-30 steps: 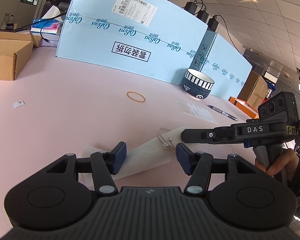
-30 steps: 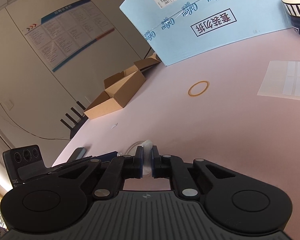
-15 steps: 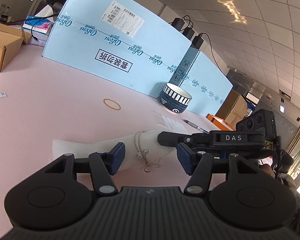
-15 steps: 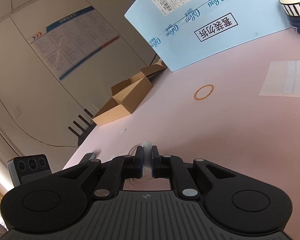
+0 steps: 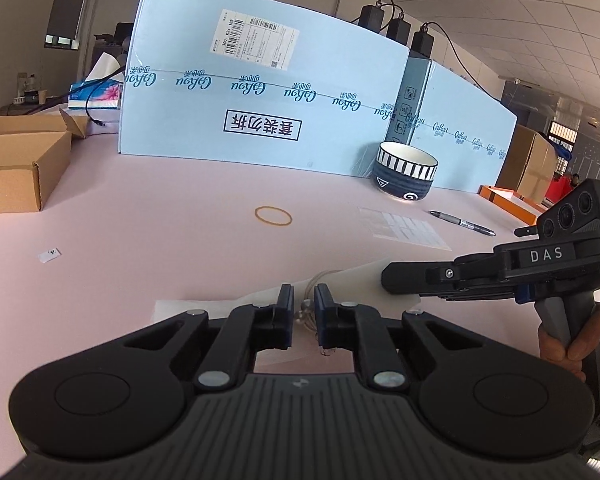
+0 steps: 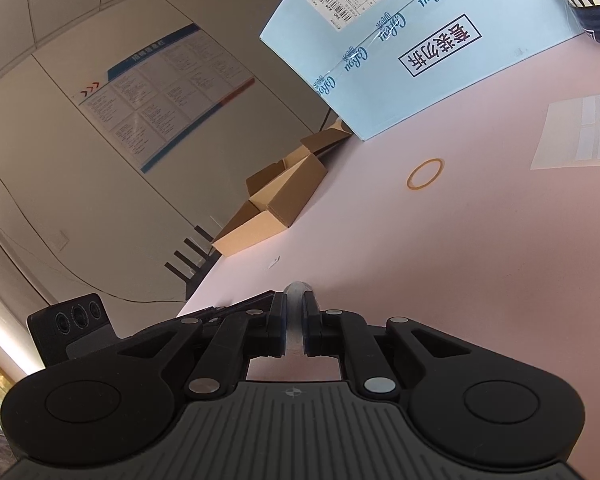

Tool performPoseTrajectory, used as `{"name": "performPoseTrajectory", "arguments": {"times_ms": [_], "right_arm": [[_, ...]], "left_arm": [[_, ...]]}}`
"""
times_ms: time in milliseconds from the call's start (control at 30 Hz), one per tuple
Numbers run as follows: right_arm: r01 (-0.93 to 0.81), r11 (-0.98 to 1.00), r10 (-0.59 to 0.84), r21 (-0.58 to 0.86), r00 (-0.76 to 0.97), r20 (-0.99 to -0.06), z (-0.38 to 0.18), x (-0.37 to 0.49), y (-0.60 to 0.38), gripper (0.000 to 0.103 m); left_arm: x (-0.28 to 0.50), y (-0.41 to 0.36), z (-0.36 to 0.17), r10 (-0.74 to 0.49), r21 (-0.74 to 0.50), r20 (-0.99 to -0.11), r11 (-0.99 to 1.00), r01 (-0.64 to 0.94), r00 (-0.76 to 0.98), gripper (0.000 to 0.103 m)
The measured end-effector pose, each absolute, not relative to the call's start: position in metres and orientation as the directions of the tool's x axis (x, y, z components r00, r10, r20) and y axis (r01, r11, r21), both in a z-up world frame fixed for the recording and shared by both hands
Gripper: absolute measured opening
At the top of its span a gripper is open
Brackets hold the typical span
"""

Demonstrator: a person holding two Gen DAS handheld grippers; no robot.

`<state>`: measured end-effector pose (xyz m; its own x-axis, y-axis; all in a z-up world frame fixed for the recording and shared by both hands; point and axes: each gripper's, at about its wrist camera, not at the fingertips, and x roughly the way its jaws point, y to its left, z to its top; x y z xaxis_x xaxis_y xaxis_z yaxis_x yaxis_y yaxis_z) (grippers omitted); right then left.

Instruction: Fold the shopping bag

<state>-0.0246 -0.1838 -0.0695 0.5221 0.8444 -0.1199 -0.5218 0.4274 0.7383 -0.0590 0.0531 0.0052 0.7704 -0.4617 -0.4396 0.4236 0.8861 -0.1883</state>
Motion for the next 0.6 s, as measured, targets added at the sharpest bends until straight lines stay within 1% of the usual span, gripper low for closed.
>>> {"name": "performPoseTrajectory", "arguments": {"times_ms": [167, 300, 367, 500, 600], "right_arm": [[-0.53, 0.401, 0.856, 0.747, 0.507, -0.1, -0.069, -0.028, -0.182, 0.007], [-0.53, 0.384, 0.849, 0.756, 0.524, -0.064, -0.068, -0.03, -0.19, 0.007], [-0.527, 0.386, 0.842, 0.757, 0.537, -0.055, -0.067, -0.03, -0.194, 0.007], [-0.517, 0.406, 0.831, 0.754, 0.552, -0.07, -0.067, -0.029, -0.197, 0.007], [-0.506, 0.422, 0.824, 0.752, 0.56, -0.085, -0.07, -0.028, -0.197, 0.007]], "left_arm": [[-0.054, 0.051, 0.004, -0.399, -0.13, -0.469, 0.913, 0.386, 0.788, 0.01], [-0.052, 0.059, 0.001, -0.325, -0.073, -0.489, 0.94, 0.334, 0.81, 0.01], [-0.051, 0.064, -0.001, -0.298, -0.063, -0.499, 0.949, 0.309, 0.814, 0.01], [-0.053, 0.071, 0.0, -0.324, -0.1, -0.495, 0.943, 0.317, 0.807, 0.01], [-0.056, 0.07, 0.002, -0.317, -0.088, -0.493, 0.945, 0.316, 0.81, 0.011]]}}
